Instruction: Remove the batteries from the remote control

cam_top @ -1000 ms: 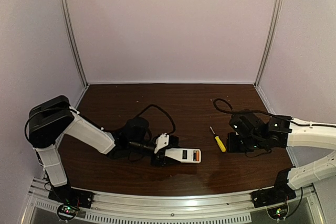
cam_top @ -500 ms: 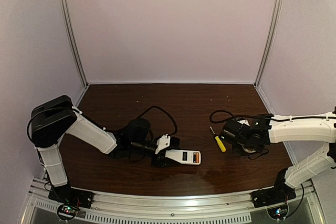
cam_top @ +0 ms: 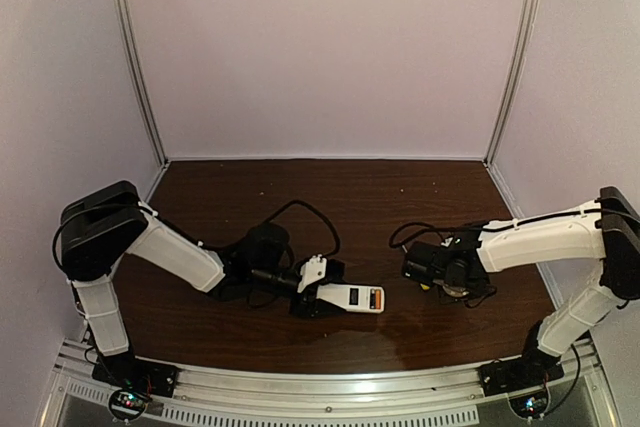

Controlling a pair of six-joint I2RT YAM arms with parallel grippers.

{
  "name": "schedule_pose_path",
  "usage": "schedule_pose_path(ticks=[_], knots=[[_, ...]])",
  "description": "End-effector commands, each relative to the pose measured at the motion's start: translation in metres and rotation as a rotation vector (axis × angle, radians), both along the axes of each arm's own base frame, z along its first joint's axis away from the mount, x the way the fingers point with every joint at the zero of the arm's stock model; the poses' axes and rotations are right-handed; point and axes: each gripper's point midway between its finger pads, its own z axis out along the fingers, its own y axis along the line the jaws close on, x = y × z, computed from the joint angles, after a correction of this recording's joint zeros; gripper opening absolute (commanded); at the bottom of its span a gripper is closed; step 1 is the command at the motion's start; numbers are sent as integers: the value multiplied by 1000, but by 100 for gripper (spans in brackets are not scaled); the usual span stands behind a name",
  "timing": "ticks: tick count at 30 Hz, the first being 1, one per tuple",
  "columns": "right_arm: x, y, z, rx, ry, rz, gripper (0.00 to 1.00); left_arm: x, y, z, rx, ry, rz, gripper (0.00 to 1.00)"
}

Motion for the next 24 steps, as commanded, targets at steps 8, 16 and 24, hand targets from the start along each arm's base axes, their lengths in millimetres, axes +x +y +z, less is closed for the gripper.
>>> schedule_pose_path(ticks=[8,16,24], knots=[[8,17,4,120,-50,32,19,2,-5,4,-16,-14,-24,0],[12,40,15,298,-90,92,28,-1,-4,1,-1,-11,-44,0],[11,58,39,514,-181,154,57,-8,-3,-7,28,7,-87,0]])
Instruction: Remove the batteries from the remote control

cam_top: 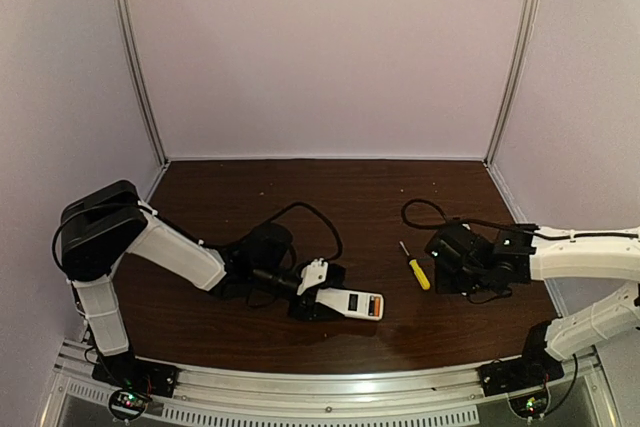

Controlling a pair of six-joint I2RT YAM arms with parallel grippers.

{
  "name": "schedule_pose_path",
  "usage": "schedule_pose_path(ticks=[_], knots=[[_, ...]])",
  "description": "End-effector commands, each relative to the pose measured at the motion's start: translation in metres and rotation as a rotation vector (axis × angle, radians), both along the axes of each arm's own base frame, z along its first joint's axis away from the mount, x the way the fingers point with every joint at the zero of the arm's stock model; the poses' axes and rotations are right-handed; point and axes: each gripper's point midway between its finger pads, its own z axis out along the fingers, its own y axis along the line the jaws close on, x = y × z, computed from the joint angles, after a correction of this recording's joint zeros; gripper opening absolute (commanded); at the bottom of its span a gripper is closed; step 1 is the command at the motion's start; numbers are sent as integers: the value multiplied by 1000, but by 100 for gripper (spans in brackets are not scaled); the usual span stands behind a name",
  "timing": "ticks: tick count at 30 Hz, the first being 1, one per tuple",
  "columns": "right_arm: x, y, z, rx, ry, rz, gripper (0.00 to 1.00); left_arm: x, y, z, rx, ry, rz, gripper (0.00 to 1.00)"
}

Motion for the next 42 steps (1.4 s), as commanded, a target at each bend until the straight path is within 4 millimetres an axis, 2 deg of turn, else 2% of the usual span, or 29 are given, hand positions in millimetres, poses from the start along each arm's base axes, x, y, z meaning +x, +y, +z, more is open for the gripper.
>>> schedule_pose_path(ticks=[1,9,15,28,35,40,42], knots=[[2,13,12,130,-57,45,61,-2,-6,-2,-1,-1,-42,0],[1,15,27,255,-154,70,87,-2,-6,-13,25,18,-44,0],[4,17,32,285,-201,78,99,0,-8,-20,43,24,-9,0],[18,33,28,252,-217,115,100,0,1,-38,86,43,88,1],[26,42,17,210,-197,138,100,-3,11,-46,105,62,128,14],[33,47,-2,170,-148,150,98,-5,20,-50,113,70,162,23],[36,51,-9,164,-128,158,97,-6,24,-50,112,72,172,31]])
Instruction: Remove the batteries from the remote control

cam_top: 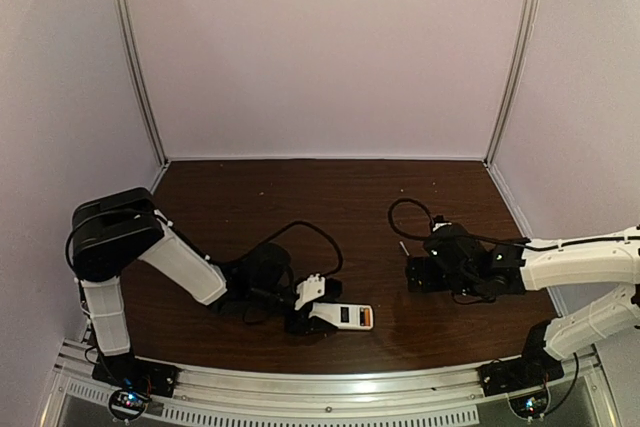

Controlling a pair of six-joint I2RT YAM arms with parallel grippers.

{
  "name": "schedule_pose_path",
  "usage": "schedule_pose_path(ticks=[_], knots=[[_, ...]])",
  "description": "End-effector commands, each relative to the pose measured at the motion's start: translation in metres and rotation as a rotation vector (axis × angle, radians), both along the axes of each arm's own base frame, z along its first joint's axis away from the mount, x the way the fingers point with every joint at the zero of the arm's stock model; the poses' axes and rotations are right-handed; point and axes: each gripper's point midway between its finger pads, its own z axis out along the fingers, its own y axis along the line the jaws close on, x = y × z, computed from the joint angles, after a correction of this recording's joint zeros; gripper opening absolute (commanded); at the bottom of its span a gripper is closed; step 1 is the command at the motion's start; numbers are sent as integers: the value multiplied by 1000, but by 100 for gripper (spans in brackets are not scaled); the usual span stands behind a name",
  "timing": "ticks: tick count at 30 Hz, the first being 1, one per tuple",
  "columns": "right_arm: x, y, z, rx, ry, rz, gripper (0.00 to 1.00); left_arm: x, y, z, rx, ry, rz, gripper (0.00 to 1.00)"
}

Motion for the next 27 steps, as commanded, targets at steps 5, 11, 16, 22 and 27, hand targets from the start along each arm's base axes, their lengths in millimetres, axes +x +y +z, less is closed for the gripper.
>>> schedule_pose_path(ticks=[5,11,16,22,27], knots=[[14,19,-15,-9,42,42,94,-2,17,-1,8,3,68,53],[17,24,-25,-18,70,56,92,-4,23,2,-5,3,84,89],[18,23,-29,-29,81,59,91,-4,26,9,-27,-3,98,97],[18,18,-35,-41,93,58,89,-7,28,26,-77,-10,99,97],[18,14,-41,-45,103,57,82,-8,29,39,-116,-17,102,97]])
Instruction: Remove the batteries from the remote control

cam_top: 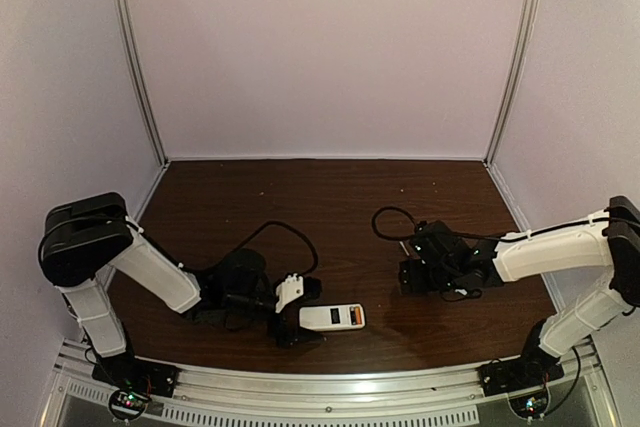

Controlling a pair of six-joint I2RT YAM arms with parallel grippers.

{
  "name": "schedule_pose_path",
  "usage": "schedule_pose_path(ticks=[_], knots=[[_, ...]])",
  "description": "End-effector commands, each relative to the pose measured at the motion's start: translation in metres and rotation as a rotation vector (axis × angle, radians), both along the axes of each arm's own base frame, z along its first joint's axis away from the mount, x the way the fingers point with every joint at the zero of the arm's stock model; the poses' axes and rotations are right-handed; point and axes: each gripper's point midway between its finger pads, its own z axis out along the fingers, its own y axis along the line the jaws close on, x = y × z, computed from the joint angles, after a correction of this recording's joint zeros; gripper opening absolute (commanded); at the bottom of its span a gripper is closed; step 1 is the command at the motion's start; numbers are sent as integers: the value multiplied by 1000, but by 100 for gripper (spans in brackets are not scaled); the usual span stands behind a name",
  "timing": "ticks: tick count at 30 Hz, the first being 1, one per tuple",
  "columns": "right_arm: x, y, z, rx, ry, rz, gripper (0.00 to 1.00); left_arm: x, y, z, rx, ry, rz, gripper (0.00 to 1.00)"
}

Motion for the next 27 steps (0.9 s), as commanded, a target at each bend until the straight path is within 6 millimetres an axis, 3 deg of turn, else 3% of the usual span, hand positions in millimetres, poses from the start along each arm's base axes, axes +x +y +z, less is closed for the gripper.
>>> schedule_pose_path(ticks=[1,27], knots=[[4,-1,-3,-1,1,4,81,0,-4,25,-85,-29,5,97],[0,-23,-31,-33,65,-39,43,0,-5,49,-155,-60,1,97]])
